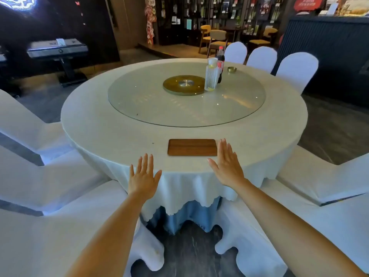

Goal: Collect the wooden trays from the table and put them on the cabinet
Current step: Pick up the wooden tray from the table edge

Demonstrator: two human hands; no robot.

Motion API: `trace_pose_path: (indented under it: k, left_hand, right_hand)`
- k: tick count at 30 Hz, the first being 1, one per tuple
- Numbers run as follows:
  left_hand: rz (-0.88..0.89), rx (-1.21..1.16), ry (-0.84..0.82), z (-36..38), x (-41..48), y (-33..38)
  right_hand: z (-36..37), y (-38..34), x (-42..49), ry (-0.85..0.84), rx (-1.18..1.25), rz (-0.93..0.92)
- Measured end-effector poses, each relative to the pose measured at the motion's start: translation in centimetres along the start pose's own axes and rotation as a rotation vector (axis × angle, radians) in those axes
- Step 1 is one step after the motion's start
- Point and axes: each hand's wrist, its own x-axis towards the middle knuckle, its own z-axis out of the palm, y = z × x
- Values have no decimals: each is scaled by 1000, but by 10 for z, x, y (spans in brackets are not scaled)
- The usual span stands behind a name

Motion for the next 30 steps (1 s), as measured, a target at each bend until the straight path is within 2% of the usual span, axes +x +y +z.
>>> trace_pose_path:
  k: [7, 15, 20, 30]
  left_hand:
    - [-62, 11, -75, 31, 75, 17]
    - [-239, -82, -234, 64, 163, 49]
    - [-304, -44, -292, 82, 206, 65]
    - [-412, -37, -331, 107, 248, 63]
  right_hand:
    - [23, 40, 77, -88, 84, 60]
    - [51, 80, 172, -213, 228, 135]
    - [69, 99, 213, -290, 292, 217]
    - [94, 101, 258, -332, 208, 343]
